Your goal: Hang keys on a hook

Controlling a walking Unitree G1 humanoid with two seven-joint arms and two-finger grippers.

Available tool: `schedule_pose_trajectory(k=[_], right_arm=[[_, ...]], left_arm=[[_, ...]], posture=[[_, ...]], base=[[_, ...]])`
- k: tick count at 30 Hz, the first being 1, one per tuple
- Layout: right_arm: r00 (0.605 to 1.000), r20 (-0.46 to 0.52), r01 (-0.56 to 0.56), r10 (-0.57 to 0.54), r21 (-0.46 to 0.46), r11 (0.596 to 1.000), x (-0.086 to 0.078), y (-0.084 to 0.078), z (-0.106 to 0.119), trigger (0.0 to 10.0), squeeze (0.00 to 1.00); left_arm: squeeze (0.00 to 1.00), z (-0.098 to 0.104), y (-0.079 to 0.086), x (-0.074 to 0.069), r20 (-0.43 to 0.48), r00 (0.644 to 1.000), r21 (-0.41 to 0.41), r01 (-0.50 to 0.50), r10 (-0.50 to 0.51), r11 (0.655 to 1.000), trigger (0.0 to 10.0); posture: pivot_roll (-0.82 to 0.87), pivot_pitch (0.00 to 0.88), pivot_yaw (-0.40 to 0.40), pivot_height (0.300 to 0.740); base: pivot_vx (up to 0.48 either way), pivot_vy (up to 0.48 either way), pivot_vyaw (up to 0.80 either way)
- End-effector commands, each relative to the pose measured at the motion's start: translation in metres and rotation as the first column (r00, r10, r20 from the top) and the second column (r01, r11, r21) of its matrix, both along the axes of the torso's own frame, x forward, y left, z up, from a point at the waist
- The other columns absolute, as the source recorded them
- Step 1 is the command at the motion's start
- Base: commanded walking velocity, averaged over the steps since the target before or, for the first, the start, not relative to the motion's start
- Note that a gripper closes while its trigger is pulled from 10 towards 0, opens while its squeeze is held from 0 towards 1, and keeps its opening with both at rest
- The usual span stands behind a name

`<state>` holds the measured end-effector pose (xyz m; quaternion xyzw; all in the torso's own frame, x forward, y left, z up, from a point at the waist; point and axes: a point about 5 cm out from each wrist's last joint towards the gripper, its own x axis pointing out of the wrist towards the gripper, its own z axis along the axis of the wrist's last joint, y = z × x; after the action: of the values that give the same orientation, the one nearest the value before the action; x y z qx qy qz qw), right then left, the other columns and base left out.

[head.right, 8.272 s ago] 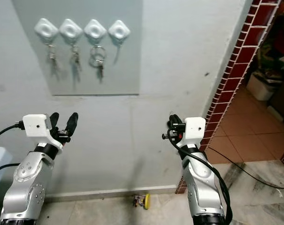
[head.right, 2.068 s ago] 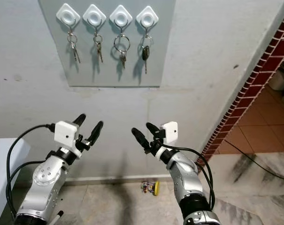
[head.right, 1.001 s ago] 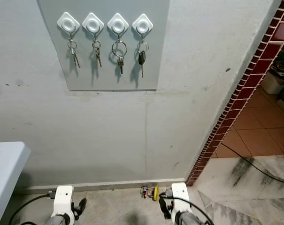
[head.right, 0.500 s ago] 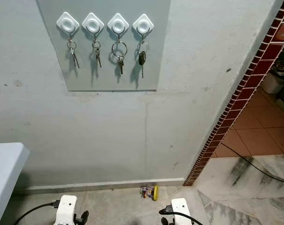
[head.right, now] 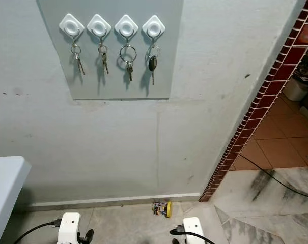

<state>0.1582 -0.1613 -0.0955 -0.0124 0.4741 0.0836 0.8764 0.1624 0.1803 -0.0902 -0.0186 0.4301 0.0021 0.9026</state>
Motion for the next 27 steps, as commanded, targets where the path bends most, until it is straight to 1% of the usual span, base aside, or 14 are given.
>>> schedule_pose_trajectory(k=[1,8,18,27], right_arm=[[1.0,0.0,0.022,-0.022,-0.018,1.0,0.0012,-0.0069,0.0007,10.0,0.0],[0.999,-0.003,0.037,-0.037,-0.027,0.999,0.0002,-0.014,0.0009,10.0,0.0],[0.999,-0.015,0.043,-0.043,-0.021,0.999,-0.0038,-0.0135,-0.0008,10.0,0.0],[0.999,-0.016,0.042,-0.042,-0.018,0.999,-0.004,-0.012,-0.001,10.0,0.0]], left_arm=[[0.0,0.0007,-0.0011,0.0027,-0.004,1.0,-0.01,0.001,-0.001,1.0,10.0],[0.0,0.001,0.0,0.0038,-0.006,1.0,-0.012,-0.006,0.006,1.0,10.0],[0.0,0.0005,0.0013,0.0027,-0.013,1.0,-0.013,-0.02,0.02,1.0,10.0],[0.0,0.0008,0.0019,0.0033,-0.012,1.0,-0.014,-0.024,0.024,1.0,10.0]], posture=[[-0.12,0.0,0.018,0.74],[-0.12,0.0,0.019,0.74],[-0.13,0.0,0.016,0.74],[-0.13,0.0,0.015,0.74]], base=[[0.0,-0.428,0.0],[0.0,-0.432,0.0],[0.0,-0.445,0.0],[0.0,-0.444,0.0]])
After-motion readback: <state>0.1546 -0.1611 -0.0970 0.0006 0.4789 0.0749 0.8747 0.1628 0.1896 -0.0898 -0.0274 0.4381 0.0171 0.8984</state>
